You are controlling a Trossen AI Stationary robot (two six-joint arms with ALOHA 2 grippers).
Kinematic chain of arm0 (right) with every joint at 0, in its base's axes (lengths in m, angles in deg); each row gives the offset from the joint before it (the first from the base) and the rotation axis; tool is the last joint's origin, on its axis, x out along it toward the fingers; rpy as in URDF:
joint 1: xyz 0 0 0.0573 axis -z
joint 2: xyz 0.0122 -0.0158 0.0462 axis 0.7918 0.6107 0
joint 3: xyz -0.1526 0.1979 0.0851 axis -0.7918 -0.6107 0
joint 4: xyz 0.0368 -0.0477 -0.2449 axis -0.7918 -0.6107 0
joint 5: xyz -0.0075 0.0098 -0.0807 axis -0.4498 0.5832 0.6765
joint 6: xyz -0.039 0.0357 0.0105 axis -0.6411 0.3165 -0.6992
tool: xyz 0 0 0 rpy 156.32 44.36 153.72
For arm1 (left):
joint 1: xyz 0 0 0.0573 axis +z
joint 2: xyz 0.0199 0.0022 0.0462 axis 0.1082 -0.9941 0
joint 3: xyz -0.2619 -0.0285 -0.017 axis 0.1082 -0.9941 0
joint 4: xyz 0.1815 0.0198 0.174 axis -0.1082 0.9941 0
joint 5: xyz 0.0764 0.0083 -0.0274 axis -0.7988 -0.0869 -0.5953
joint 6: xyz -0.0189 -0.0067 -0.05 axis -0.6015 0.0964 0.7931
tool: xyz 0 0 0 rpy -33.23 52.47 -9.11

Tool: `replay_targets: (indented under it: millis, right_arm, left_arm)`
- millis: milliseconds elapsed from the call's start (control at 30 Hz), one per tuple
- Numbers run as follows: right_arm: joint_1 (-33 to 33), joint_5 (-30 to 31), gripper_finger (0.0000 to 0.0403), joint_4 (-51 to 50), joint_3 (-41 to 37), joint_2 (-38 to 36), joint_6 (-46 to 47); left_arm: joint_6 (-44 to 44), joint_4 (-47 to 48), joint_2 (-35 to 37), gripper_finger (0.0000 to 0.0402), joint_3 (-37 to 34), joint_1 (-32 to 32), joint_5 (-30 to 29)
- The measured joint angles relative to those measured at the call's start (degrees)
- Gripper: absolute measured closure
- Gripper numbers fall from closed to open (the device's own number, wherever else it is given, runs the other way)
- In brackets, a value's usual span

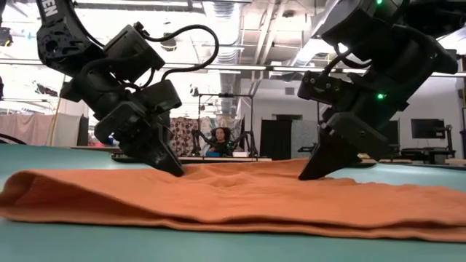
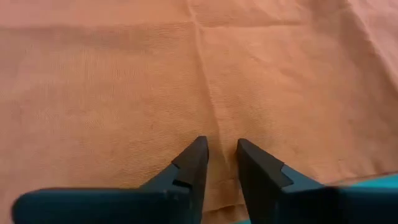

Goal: Roll towel
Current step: Fold the orange towel

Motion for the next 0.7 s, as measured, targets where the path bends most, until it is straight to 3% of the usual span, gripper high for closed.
replay_targets:
  millis: [100, 267, 533, 700]
  right_arm:
    - [0.0, 0.0, 0.0325, 0.1, 0.0, -0.2, 0.5]
    - [0.0, 0.0, 0.0390, 0.5, 0.0, -0.2, 1.0]
    - [0.1, 3.0, 0.0398, -0.5, 1.2, -3.9, -2.3]
    - [0.7, 7.4, 0.0400, -1.4, 1.1, -9.0, -7.1]
  left_arm:
    - [0.4, 0.1, 0.0, 0.0391, 0.0, -0.1, 1.1]
    - [2.3, 0.3, 0.4, 0.0399, -0.1, -0.1, 1.5]
    - [4.7, 10.3, 9.6, 0.0401, -0.7, -0.3, 2.4]
    - [3.8, 15.3, 17.7, 0.0401, -0.6, -0.2, -2.8]
